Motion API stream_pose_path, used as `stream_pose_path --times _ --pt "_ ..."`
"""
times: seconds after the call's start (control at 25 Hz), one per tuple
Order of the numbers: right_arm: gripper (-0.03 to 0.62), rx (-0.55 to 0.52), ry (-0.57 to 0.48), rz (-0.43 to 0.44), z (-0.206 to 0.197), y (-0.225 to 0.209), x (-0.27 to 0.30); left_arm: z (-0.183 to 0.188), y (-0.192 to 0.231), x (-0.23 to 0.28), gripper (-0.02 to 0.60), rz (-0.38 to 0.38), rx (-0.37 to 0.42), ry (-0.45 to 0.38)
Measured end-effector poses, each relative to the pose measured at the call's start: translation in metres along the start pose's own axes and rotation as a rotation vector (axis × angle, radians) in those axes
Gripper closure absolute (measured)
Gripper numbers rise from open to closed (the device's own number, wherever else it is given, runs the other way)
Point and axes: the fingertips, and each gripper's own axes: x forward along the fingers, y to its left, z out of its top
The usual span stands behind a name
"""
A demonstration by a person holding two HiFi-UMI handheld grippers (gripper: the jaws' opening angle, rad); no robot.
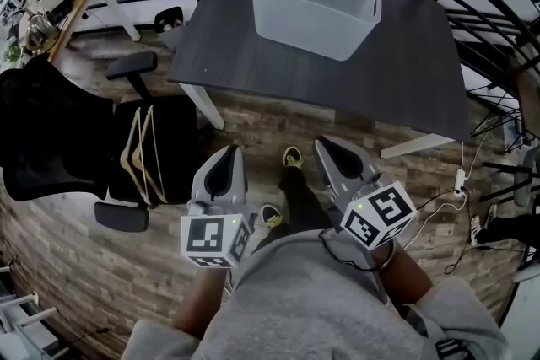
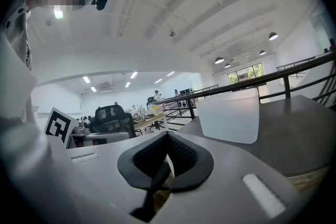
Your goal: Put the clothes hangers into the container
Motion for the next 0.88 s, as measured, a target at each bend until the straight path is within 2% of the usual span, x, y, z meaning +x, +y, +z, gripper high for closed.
stream_pose_path --times 0.52,0.88 --pt "0.594 0.015 -0.042 -0.028 0.01 -0.034 0.013 0.005 -0.002 0.025 0.569 -0.009 0.038 0.01" --pt "0.595 0.015 -0.039 -0.005 0.018 -0.061 0.058 0.012 0.019 0.068 0.569 0.019 0.033 0.012"
